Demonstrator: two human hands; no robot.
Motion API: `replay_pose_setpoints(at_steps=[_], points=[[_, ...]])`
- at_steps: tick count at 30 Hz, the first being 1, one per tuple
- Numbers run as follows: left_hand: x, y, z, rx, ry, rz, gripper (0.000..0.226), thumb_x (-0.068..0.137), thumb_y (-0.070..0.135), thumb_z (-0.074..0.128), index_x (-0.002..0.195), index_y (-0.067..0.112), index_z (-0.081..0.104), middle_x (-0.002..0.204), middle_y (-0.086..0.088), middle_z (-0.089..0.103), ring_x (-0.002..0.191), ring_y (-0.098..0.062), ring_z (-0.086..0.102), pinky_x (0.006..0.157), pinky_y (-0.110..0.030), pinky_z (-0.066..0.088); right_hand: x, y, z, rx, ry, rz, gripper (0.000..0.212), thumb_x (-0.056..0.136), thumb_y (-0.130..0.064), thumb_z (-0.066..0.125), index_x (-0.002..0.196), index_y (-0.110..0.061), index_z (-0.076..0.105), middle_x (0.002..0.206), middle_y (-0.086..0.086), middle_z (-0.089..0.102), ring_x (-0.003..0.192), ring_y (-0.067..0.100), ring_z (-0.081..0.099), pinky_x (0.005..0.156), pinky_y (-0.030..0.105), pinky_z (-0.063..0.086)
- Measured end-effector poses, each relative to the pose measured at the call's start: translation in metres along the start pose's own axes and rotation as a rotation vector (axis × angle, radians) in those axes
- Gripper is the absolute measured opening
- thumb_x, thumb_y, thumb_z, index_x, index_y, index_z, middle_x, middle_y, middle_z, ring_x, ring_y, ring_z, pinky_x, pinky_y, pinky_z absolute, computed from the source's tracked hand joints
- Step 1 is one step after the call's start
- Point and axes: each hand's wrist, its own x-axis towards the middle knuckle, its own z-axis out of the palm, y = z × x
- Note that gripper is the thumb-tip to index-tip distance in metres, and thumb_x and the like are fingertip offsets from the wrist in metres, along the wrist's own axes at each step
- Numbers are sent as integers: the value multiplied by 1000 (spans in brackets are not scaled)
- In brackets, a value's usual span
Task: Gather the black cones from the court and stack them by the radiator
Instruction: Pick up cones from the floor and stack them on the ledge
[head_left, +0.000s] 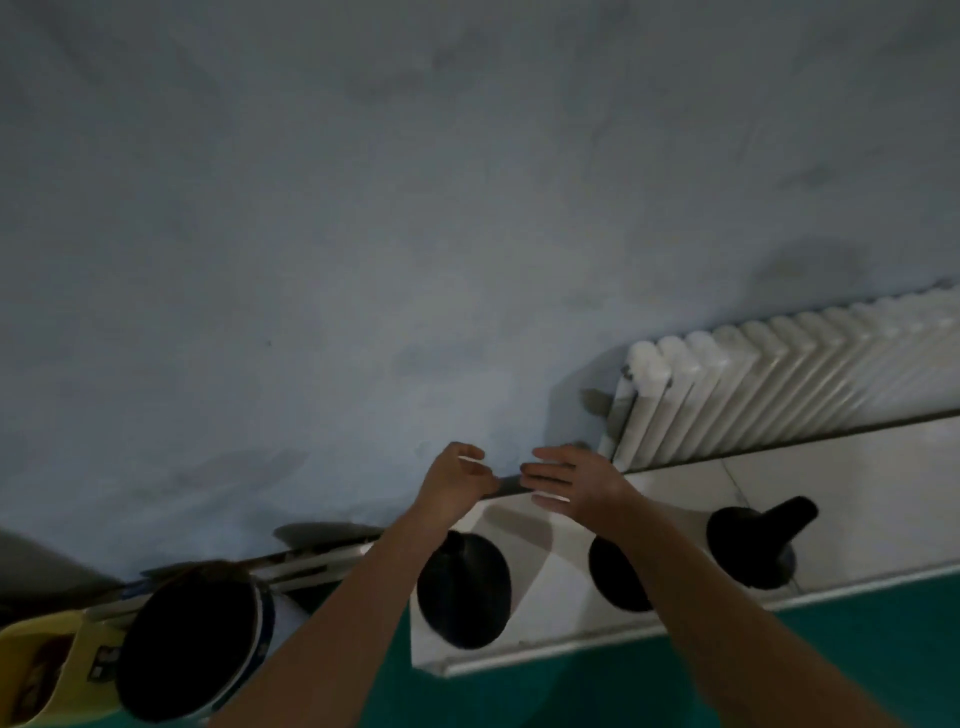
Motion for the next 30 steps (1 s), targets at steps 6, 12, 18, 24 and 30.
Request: replay_pose_setpoints(at_steps=[6, 12, 18, 24, 30], points=[[-26, 79, 5, -55, -10, 149, 33, 81, 6, 72, 109, 9, 55, 102, -11, 63, 85, -18, 59, 67, -21, 45, -59, -80, 11, -35, 110, -138, 36, 103, -21, 35, 123, 1, 55, 121, 20, 61, 110, 35, 58, 103, 41, 42], [-47, 142, 13, -75, -27, 321, 23, 83, 6, 68, 104, 11, 59, 99, -10, 64, 80, -16, 58, 62, -20, 44, -117, -137, -1, -17, 63, -354, 33, 100, -25, 39, 116, -6, 60, 115, 15, 67, 102, 26, 66, 90, 33, 49], [-53, 180, 41, -42, -148, 411, 21, 83, 5, 67, 102, 12, 60, 104, -14, 66, 87, -19, 59, 63, -21, 46, -172, -169, -11, -10, 189, -524, 28, 100, -25, 44, 109, -4, 60, 112, 17, 67, 100, 27, 66, 97, 36, 46], [-60, 208, 74, 1, -318, 476, 23, 83, 1, 64, 104, 10, 61, 91, -10, 63, 78, -17, 59, 67, -23, 49, -216, -157, -33, 106, 399, -598, 25, 98, -23, 48, 105, -4, 63, 97, 13, 73, 90, 26, 70, 87, 34, 51], [-72, 211, 108, 11, -515, 492, 18, 84, 1, 64, 99, 10, 60, 88, -10, 64, 77, -17, 60, 65, -27, 49, -266, -118, -40, 230, 594, -681, 27, 96, -21, 46, 103, -5, 66, 107, 18, 71, 102, 31, 68, 88, 34, 52]])
